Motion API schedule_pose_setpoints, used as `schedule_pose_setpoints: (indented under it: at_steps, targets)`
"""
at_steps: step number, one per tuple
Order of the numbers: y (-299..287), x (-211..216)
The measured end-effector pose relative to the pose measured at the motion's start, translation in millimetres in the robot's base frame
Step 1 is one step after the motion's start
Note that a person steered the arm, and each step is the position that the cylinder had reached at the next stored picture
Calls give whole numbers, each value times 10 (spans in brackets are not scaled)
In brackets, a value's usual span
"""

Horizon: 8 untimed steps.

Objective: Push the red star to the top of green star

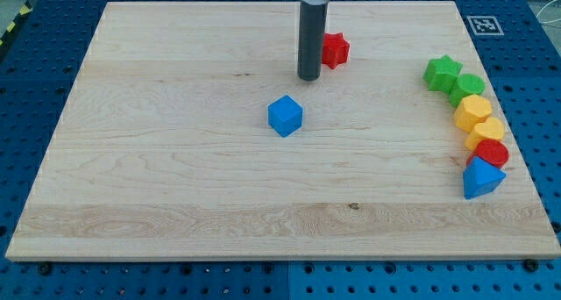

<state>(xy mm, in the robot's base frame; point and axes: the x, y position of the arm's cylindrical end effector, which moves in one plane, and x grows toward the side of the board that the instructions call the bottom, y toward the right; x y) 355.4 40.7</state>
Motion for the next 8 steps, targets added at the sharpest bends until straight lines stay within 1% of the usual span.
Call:
schedule_pose_setpoints:
  at_steps: [1,2,3,4,5,6,7,8]
  targets:
    - [219,-212]
    - [612,-327]
    - [783,-332]
    - [436,-261]
    - [-117,-267]
    - [-365,-648]
    - [-337,-867]
    - [-73,-833]
